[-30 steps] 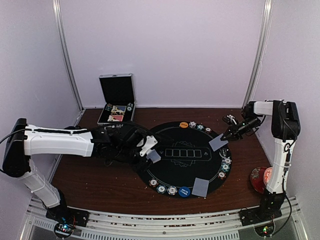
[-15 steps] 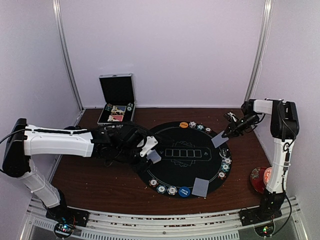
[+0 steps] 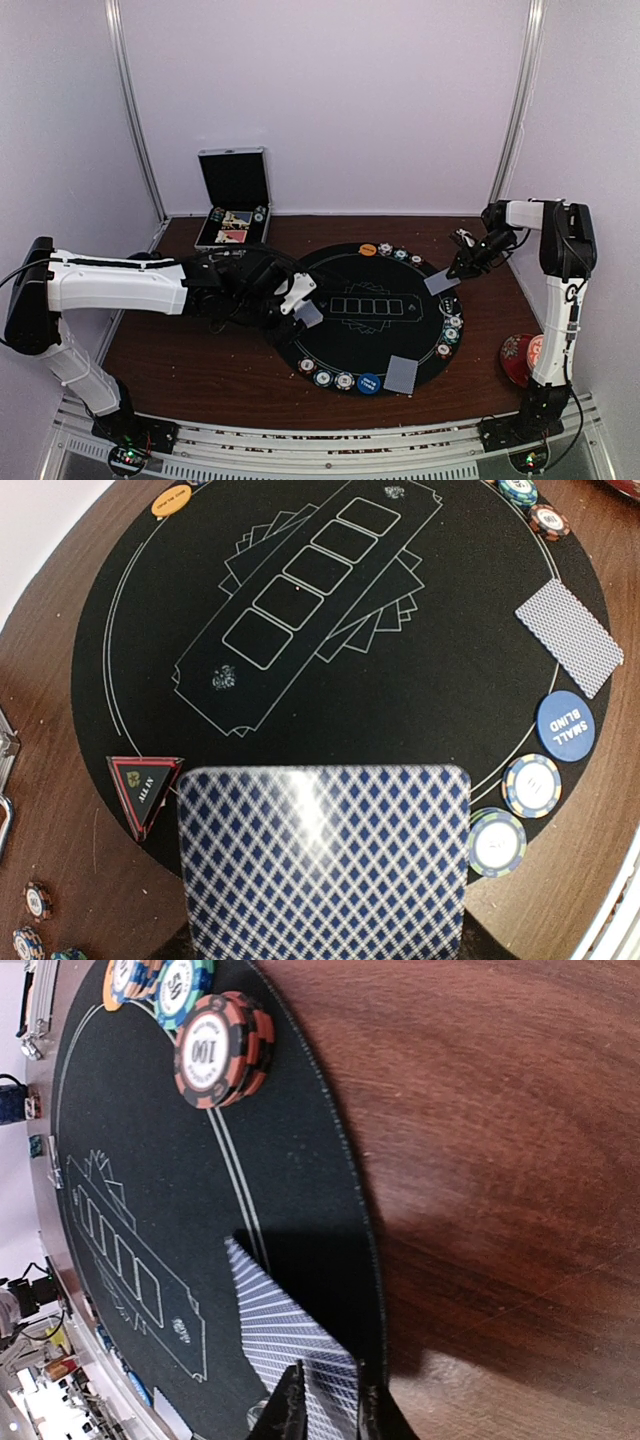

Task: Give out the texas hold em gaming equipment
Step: Distribute the poker card in the dealer area.

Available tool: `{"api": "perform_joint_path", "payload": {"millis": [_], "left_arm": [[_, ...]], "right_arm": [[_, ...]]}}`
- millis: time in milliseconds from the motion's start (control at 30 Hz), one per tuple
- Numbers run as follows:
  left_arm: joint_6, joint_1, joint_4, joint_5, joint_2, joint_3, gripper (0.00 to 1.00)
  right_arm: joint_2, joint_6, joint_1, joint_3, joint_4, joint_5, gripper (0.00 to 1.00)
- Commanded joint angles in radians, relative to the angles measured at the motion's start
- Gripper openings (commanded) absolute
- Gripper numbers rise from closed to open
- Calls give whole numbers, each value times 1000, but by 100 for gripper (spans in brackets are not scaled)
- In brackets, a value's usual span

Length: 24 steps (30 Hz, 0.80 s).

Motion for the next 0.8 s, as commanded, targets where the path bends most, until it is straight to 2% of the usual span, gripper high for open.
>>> {"api": "perform_joint_path", "payload": {"millis": [0,467,600,767], "left_arm": [[11,-5,38,-7,-34,9,60],[10,-5,37,-12,-37,9,60],[9,-5,38,-15,-38,9,60],[10,-6,38,-19,-44,9,60]], "right_arm": [[1,19,0,0,29,83,19],[-147,63,13,-69,123,314,29],[-242,37,60,-72,117,301,36],[-371,10,209,-101,133,204,47]]}}
